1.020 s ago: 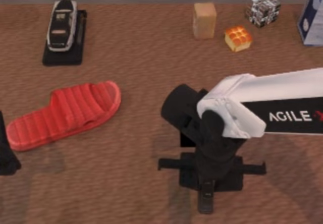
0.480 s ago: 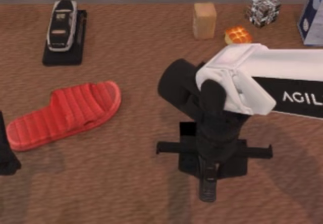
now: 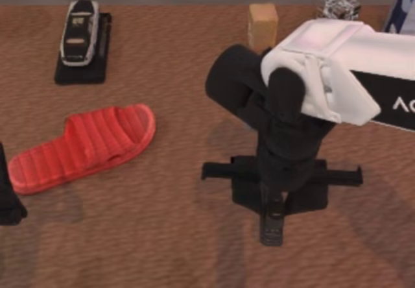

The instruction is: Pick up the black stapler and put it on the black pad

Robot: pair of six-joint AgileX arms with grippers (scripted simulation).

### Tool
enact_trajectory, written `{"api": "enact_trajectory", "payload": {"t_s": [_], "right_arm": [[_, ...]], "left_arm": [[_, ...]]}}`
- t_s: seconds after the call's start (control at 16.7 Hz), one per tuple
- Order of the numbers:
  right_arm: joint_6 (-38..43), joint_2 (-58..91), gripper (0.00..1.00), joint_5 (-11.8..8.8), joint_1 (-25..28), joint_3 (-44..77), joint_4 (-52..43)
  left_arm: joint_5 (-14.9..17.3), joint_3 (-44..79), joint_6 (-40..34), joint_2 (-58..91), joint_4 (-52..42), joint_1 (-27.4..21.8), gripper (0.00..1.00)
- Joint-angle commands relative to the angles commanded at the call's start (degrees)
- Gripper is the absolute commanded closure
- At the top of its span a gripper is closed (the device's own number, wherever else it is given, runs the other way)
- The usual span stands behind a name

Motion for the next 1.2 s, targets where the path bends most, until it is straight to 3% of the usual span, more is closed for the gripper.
{"api": "enact_trajectory", "payload": {"t_s": [0.24,0.48,0.72,1.2], "right_arm": [[-3.6,0.9,1.00,-0.1,-0.3,1.2,-0.4],[-16.6,3.7,1.00,-0.5,-1.7,4.9,-1.5],[-36.6,6.8,1.00,-1.0,-4.3,9.1,-2.8],[-86.3,12.3,1.00,-2.1,-10.6,16.7,-4.7]], "left_arm": [[0.0,0.0,0.0,0.0,0.0,0.0,0.00],[0.0,0.0,0.0,0.0,0.0,0.0,0.00],[0.0,0.0,0.0,0.0,0.0,0.0,0.00],[0.0,0.0,0.0,0.0,0.0,0.0,0.00]]}}
